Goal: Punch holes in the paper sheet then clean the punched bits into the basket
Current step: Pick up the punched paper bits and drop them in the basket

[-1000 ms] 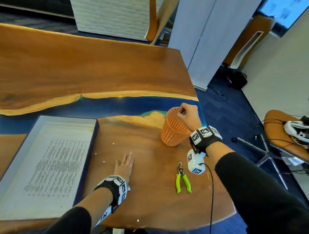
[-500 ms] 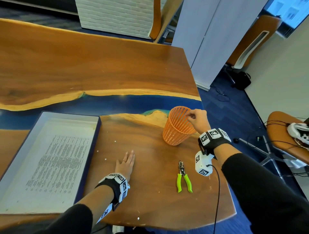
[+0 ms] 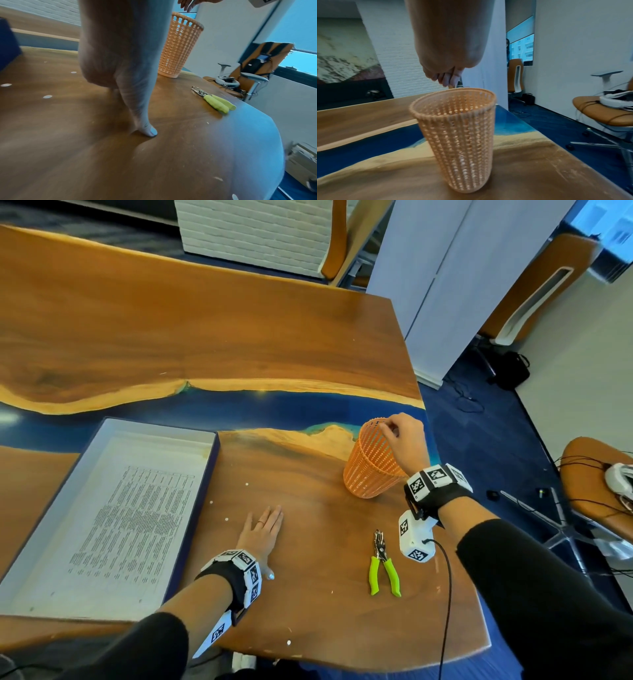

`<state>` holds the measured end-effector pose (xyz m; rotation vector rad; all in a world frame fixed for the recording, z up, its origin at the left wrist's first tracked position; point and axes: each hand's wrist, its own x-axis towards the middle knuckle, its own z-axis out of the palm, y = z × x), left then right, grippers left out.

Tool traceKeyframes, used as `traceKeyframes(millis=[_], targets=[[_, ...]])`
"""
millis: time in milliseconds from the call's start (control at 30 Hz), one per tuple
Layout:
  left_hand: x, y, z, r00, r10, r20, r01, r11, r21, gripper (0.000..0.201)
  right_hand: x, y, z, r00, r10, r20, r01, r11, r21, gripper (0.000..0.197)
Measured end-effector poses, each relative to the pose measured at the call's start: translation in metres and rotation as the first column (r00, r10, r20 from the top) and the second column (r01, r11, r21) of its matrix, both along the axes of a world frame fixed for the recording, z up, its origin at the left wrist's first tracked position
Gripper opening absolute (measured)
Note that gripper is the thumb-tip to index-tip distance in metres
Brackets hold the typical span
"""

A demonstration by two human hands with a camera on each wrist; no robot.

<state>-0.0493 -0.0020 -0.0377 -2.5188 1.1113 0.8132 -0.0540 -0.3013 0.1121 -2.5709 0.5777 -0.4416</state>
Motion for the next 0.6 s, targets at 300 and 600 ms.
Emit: traceKeyframes(millis=[300,600], targets=[[0.006,0.070,0.002,0.929,0.369,0.030,-0.365,0.926,-0.099,0.144,0.053,0.130,-0.049,0.917,0.386,-0.101,-0.378,0.921,0.088,0.004],[0.003,0.086,-0.012,0.917,0.398,0.031,-0.394,0.915,-0.090,0.142,0.051,0.233,-0.145,0.707,0.561,-0.430,-0.418,0.823,0.384,0.017]])
